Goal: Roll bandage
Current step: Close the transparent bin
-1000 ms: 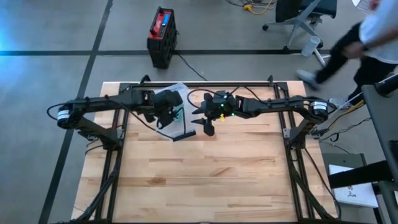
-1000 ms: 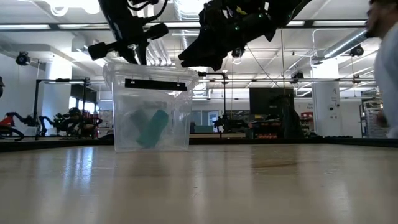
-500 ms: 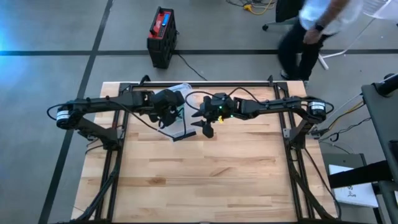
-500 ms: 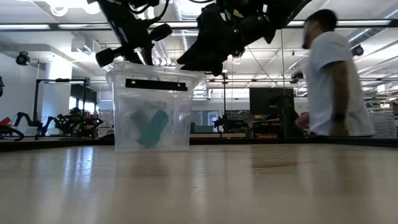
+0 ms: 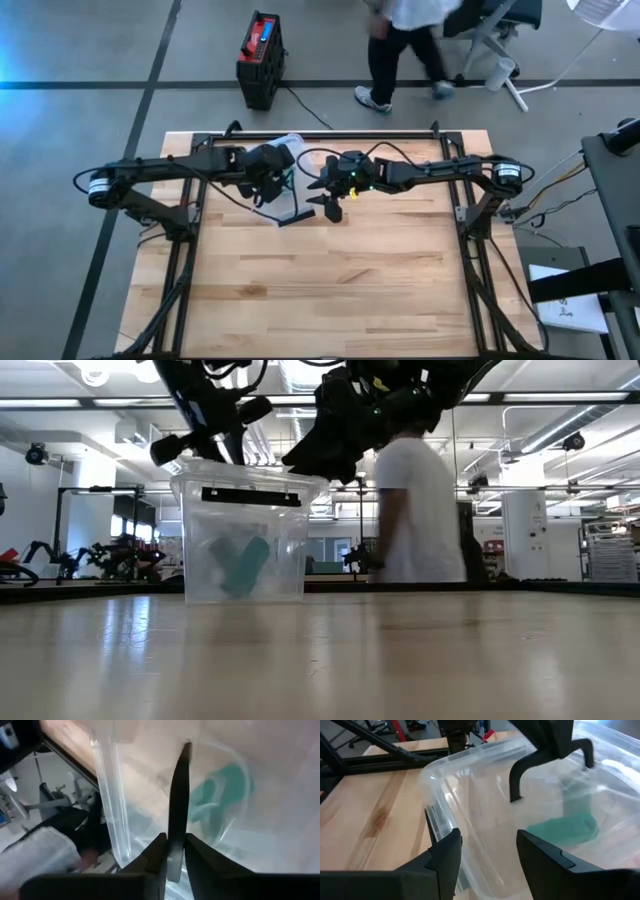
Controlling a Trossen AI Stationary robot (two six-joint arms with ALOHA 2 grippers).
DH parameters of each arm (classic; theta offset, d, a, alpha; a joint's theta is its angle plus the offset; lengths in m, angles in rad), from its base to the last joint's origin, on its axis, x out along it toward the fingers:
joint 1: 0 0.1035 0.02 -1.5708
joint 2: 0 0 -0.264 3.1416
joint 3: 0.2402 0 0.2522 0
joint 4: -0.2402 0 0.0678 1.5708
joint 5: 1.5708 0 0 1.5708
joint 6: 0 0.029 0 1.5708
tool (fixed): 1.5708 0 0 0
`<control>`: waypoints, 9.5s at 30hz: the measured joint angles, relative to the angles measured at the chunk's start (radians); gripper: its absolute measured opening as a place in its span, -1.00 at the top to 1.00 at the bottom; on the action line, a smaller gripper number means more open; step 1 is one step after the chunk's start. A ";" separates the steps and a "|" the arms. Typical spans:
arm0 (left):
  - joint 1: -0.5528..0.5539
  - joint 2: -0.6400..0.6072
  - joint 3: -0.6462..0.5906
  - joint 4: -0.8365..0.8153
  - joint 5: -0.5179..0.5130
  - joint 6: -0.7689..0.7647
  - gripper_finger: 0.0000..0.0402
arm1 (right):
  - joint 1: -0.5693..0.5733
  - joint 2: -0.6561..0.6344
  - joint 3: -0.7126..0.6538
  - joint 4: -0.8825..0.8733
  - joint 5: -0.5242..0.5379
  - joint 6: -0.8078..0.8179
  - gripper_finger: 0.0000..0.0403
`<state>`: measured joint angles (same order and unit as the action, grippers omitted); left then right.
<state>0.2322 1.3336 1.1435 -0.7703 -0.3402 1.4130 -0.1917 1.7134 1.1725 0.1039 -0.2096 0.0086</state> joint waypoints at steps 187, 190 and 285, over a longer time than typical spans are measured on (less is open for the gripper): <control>-0.382 -0.131 -0.977 1.590 -0.073 -1.392 0.47 | 0.206 0.087 -0.160 0.319 0.341 0.014 1.00; -0.382 -0.157 -0.978 1.573 -0.087 -1.360 0.46 | 0.206 0.087 -0.161 0.325 0.359 0.010 1.00; -0.453 -0.085 -0.227 0.786 -0.090 -1.450 -0.23 | 0.265 -0.629 -0.231 -0.519 0.535 0.088 1.00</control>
<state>-0.2205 1.2485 0.9166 0.0156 -0.4301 -0.0375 0.0734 1.0840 0.9411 -0.4155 0.3252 0.0962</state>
